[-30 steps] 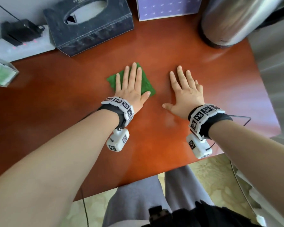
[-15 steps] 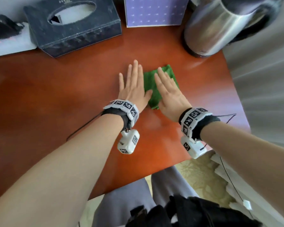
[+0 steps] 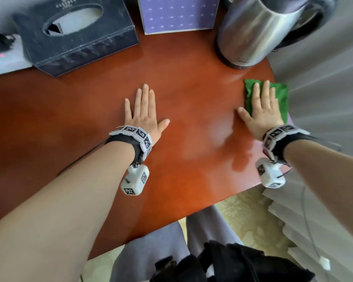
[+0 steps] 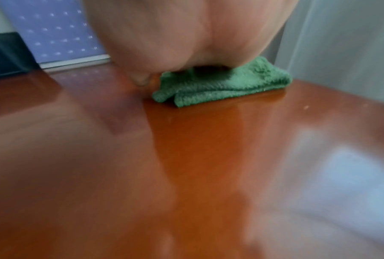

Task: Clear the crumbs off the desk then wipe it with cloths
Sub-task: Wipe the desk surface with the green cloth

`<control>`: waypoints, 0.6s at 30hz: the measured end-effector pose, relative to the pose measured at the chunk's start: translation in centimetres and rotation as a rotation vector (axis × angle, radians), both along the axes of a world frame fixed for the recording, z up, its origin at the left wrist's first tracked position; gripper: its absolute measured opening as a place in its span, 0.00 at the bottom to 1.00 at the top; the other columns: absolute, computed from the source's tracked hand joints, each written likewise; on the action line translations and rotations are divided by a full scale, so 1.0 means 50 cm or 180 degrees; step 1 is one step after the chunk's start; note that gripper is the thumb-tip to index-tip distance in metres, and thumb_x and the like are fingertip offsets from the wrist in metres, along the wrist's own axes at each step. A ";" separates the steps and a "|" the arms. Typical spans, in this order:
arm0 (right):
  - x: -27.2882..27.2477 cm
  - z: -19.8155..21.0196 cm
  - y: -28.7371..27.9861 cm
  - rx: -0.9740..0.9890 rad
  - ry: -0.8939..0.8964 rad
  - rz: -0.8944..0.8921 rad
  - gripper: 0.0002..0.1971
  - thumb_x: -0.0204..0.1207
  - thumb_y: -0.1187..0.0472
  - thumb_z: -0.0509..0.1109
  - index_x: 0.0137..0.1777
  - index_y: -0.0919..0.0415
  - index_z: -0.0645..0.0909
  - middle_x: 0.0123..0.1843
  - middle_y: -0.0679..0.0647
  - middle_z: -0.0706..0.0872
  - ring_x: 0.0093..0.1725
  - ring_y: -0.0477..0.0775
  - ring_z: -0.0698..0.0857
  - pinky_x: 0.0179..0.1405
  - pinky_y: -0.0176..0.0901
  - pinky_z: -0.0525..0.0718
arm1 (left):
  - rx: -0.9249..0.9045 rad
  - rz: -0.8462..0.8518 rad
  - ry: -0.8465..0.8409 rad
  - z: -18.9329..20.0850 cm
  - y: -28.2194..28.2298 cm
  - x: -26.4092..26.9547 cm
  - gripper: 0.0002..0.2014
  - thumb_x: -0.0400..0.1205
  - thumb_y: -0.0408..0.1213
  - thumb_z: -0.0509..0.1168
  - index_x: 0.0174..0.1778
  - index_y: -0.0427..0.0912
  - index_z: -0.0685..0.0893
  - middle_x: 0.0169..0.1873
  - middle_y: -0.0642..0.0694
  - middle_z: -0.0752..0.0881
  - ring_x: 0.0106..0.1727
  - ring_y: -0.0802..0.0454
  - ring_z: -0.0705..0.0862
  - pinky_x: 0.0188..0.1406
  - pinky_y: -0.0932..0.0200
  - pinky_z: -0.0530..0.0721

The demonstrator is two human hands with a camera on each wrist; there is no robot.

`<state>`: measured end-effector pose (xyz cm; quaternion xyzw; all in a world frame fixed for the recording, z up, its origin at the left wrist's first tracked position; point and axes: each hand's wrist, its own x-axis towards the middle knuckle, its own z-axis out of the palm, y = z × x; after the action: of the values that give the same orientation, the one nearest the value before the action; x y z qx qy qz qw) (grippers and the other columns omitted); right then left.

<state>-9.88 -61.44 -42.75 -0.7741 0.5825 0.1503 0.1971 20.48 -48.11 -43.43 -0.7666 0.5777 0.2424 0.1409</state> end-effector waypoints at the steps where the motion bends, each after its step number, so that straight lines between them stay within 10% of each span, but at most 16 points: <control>1: -0.010 0.000 -0.002 0.0000 0.0010 -0.0053 0.44 0.83 0.35 0.52 0.87 0.58 0.37 0.87 0.62 0.35 0.86 0.66 0.39 0.84 0.64 0.45 | 0.0009 0.0011 -0.0016 0.000 0.000 -0.001 0.43 0.86 0.63 0.40 0.82 0.39 0.25 0.80 0.44 0.20 0.83 0.47 0.24 0.83 0.35 0.35; 5: 0.071 -0.008 0.042 -0.0144 0.0003 0.0054 0.49 0.79 0.29 0.51 0.87 0.61 0.37 0.87 0.64 0.35 0.86 0.69 0.38 0.83 0.65 0.41 | 0.0046 0.0025 0.0014 0.003 -0.001 -0.002 0.43 0.86 0.63 0.40 0.82 0.39 0.25 0.80 0.44 0.20 0.83 0.47 0.24 0.83 0.35 0.34; 13: 0.200 -0.014 0.144 -0.0054 -0.0162 0.2034 0.42 0.82 0.34 0.49 0.87 0.53 0.35 0.88 0.55 0.33 0.87 0.60 0.37 0.85 0.59 0.40 | 0.0067 0.0078 -0.0106 0.005 0.000 -0.011 0.42 0.86 0.62 0.40 0.83 0.39 0.26 0.81 0.45 0.22 0.83 0.48 0.25 0.83 0.36 0.35; 18: 0.083 -0.026 0.056 -0.0328 -0.0166 0.1439 0.38 0.84 0.37 0.49 0.87 0.49 0.38 0.89 0.52 0.38 0.87 0.57 0.41 0.85 0.58 0.43 | 0.0137 0.0091 -0.0068 0.010 -0.003 -0.010 0.42 0.87 0.62 0.42 0.83 0.40 0.25 0.81 0.46 0.21 0.83 0.49 0.25 0.83 0.36 0.35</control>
<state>-5.73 -58.66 -44.04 -0.8976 0.3959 0.1407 0.1337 19.97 -48.27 -42.93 -0.7741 0.5598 0.2486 0.1601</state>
